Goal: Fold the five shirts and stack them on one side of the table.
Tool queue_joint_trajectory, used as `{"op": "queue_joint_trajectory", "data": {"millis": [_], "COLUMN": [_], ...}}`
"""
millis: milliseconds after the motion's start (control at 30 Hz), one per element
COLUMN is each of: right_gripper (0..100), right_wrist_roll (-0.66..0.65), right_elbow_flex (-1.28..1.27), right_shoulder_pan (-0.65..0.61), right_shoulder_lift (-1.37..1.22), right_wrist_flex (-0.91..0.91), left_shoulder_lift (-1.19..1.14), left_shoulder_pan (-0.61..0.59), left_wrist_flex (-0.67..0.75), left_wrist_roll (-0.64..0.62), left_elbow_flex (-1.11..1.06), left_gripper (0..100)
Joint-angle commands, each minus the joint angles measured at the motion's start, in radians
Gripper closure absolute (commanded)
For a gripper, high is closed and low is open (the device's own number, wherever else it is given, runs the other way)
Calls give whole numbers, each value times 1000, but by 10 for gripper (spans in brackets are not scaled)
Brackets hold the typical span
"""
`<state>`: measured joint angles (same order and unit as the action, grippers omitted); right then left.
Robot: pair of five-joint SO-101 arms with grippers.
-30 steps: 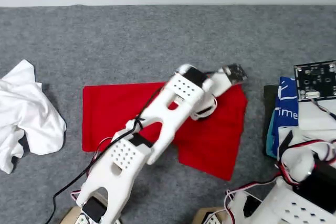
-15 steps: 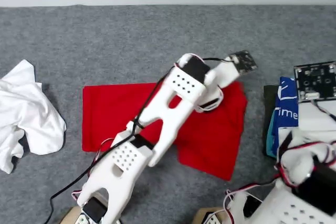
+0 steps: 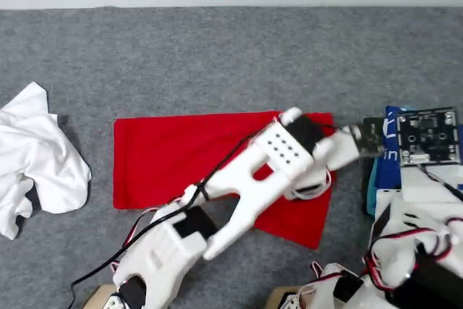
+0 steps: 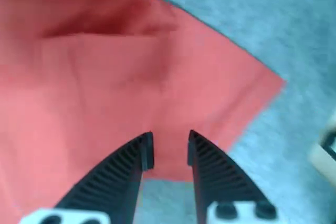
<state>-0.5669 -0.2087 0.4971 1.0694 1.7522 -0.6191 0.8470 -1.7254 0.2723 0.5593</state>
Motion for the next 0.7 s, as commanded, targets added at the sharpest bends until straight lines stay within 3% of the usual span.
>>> {"op": "queue_joint_trajectory", "data": {"millis": [0,400,667], "right_gripper": [988,988,988], "right_wrist_roll": [12,8,8], "right_elbow_flex": [3,3,3], "right_shoulder_pan": [16,18,18], "right_shoulder_lift": [-7,-2,-2], "right_wrist_flex": [22,30,30], "left_shoulder_lift": [101,97,-20], "left_shoulder_pan": [75,129,107], "left_wrist_flex": [-14,213,247], "left_wrist_roll": [-8,11,-51], "left_elbow_flex": [-124,-367,-298], "left_gripper": [884,790,791]}}
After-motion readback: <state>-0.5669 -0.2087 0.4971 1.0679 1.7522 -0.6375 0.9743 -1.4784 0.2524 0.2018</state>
